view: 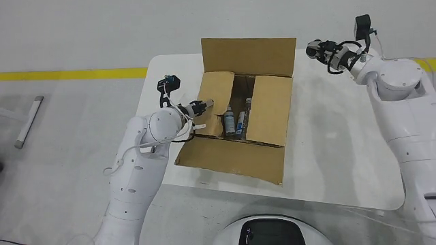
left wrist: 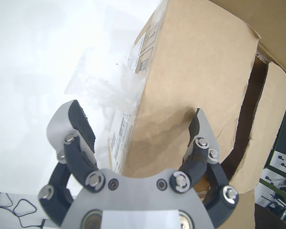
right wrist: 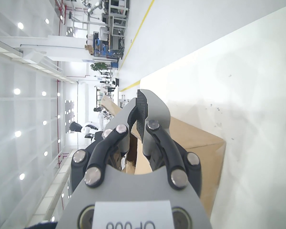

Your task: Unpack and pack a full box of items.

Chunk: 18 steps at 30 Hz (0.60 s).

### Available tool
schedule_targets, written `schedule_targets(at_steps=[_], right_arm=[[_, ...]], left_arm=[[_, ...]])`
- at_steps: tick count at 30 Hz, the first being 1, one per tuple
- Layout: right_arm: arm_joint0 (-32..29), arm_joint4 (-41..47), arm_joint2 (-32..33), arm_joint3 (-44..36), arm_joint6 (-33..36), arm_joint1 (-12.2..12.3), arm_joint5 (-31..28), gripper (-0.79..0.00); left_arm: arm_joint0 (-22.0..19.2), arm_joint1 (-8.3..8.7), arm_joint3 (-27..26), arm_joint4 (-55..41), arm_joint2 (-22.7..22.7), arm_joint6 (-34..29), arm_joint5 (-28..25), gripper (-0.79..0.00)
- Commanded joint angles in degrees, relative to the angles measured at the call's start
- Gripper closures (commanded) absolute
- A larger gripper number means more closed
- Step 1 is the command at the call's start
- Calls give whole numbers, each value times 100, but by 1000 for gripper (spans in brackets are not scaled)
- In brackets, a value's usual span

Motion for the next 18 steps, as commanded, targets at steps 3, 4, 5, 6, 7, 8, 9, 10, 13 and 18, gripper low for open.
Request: schedule_targets(at_steps=[3,4,5,6,7,8,9,10,13,18], right_arm=[[651,291,-491,967,302,-155,-229,0],[769,311,-592,1125,397,-186,-310,0],[876,269,-688,1226,479,-208,-437,0],[949,293,-757,1309,597,-229,-590,0],[1006,349,-804,1377,736,-245,-732,0],[1047,410,-821,1448,838,-252,-848,0],[1074,455,-829,1485,932,-254,-987,0],[1084,526,-818,1521,1006,-252,-1100,0],[1070,518,-809,1454,1202,-220,-1406,0],[816,640,-723,981,1563,-144,-1687,0]], left_arm=[[2,-1,-17,25,10,-16,32,-785],[7,-1,-26,31,12,-18,39,-785],[13,0,-39,42,8,-16,51,-785],[24,3,-64,59,-6,-11,78,-785],[37,7,-106,66,-31,-2,98,-785],[59,12,-152,57,-65,-1,115,-785],[80,19,-213,58,-110,5,124,-785],[115,28,-279,65,-153,16,128,-785],[255,65,-570,63,-347,20,127,-785],[639,168,-1202,320,-904,41,332,-785]])
